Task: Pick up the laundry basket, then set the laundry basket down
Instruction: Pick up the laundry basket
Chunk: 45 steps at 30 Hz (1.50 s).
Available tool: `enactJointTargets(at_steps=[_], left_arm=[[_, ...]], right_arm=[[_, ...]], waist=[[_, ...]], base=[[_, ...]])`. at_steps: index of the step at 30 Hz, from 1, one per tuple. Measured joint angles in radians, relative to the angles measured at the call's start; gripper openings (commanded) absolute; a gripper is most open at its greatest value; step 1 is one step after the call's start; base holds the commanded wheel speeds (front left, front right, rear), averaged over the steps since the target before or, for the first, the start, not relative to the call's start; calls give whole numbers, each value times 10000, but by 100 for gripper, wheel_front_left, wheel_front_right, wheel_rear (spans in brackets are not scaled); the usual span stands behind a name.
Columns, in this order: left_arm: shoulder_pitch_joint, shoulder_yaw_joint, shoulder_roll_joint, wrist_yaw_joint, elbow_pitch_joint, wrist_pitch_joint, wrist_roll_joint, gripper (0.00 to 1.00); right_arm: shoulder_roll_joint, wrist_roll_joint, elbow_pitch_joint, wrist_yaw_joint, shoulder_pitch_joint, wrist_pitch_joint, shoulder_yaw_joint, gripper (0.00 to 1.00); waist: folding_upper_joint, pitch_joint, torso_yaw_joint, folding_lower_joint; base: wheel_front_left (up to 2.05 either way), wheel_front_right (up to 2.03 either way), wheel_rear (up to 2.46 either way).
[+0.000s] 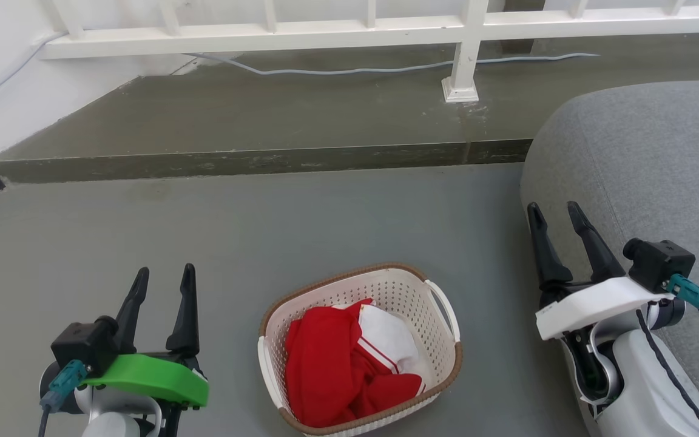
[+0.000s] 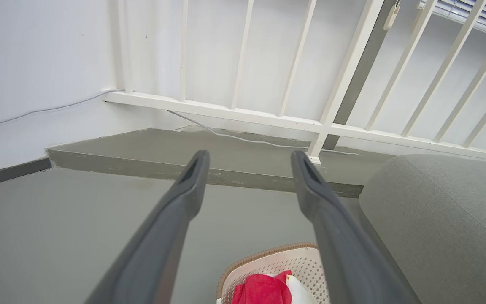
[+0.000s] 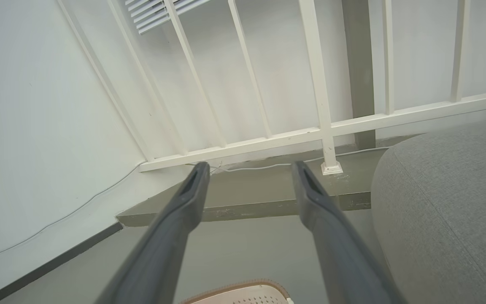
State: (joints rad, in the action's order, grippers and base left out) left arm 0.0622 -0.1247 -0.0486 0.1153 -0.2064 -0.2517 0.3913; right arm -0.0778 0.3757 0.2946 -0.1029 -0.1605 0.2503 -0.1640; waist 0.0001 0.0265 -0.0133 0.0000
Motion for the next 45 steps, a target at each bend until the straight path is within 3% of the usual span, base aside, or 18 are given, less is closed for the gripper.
enactJointTargets(at_steps=[22, 45], left_arm=[[9, 19, 23, 77, -21, 0, -4, 100], [1059, -59, 65, 79, -811, 0, 391, 100]], right_arm=[[90, -422, 245, -8, -104, 0, 132, 100], [150, -598, 127, -13, -873, 0, 318, 100]], waist=[[-1, 521, -51, 0], [0, 2375, -320, 0]], base=[[0, 0, 0], [0, 0, 0]])
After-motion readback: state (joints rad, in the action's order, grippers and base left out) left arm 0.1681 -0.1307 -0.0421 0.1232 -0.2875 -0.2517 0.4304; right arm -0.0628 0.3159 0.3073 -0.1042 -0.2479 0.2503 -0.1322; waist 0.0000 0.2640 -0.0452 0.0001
